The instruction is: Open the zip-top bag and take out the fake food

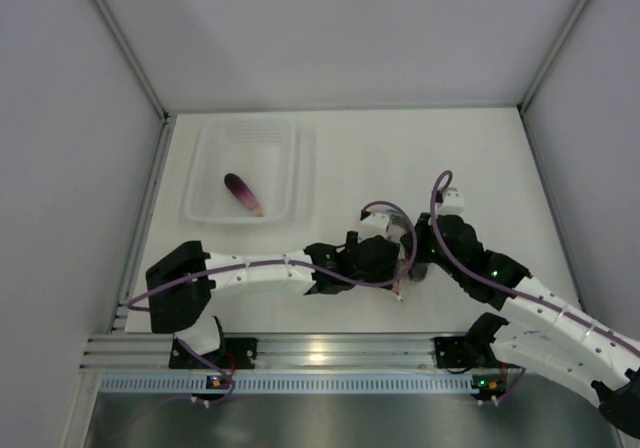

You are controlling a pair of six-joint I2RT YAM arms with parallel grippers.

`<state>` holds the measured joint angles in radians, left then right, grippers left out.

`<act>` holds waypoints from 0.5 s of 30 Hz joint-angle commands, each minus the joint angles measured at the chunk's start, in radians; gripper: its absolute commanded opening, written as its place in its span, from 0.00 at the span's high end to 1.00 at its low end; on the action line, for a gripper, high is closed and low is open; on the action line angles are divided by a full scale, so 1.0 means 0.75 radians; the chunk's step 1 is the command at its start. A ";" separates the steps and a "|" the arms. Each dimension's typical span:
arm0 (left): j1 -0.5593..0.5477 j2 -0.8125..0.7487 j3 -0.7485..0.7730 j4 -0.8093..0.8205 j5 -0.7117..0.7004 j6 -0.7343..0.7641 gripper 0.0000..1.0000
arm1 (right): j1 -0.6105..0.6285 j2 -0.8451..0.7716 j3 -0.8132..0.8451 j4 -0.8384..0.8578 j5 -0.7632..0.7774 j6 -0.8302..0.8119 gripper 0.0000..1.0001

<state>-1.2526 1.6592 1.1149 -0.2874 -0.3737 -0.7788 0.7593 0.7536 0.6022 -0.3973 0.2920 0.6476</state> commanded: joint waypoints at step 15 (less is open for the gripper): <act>-0.007 -0.535 -0.188 0.164 -0.074 0.062 1.00 | 0.192 0.122 0.027 0.166 0.290 0.057 1.00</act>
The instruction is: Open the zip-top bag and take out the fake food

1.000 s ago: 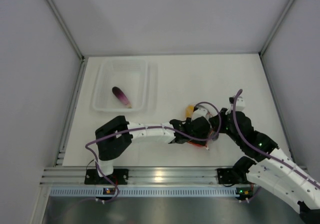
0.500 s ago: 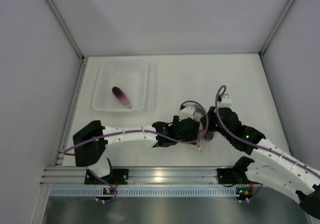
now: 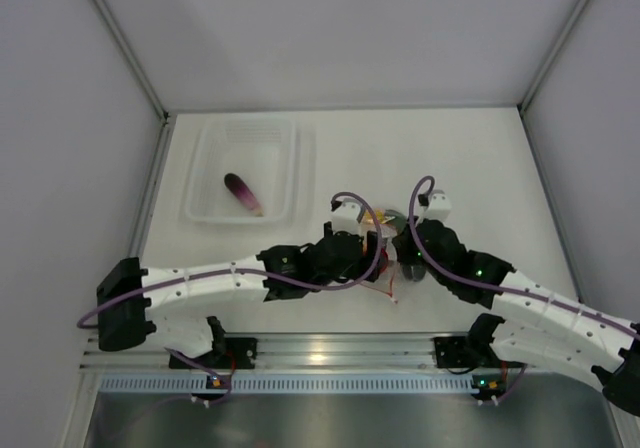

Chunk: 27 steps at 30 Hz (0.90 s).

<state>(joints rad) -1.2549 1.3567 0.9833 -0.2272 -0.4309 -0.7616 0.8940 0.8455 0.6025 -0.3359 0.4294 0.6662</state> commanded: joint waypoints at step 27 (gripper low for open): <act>1.422 0.463 0.572 -0.274 0.286 0.277 0.69 | 0.013 -0.135 0.095 0.063 0.029 -0.054 1.00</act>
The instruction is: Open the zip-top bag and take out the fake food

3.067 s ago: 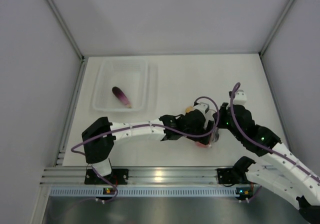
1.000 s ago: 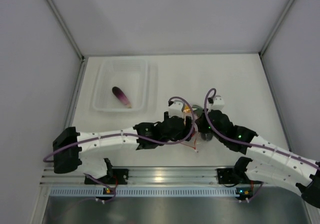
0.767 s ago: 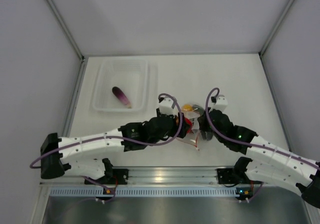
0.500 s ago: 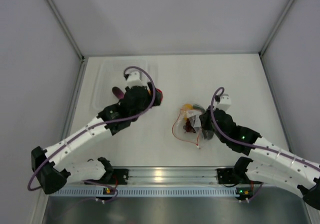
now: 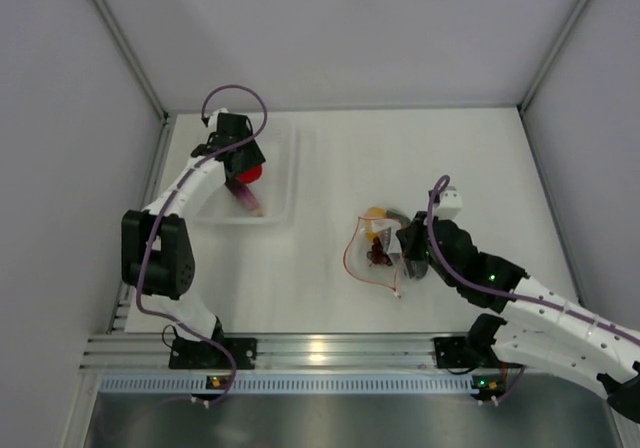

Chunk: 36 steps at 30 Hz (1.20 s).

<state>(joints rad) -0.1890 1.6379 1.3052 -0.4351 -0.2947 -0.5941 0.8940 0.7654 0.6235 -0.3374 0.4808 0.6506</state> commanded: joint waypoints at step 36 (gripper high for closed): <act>-1.306 -0.548 -0.261 0.338 -0.075 -0.308 0.32 | -0.022 0.060 0.251 0.159 0.009 0.077 1.00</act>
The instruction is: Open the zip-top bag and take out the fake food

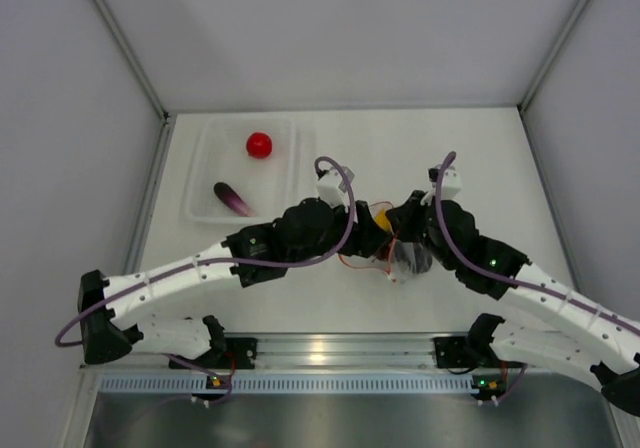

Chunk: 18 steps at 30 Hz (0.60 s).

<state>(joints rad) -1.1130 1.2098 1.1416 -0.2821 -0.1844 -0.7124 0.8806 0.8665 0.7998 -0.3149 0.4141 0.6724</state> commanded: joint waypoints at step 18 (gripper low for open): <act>-0.097 0.698 0.130 0.294 -0.190 -0.253 0.37 | -0.008 -0.347 -0.205 -0.153 0.362 0.024 1.00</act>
<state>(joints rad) -1.1854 1.6848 1.1706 -0.1123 -0.3206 -0.8871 0.8806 0.6331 0.6666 -0.3817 0.6125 0.6781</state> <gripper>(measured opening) 0.633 0.009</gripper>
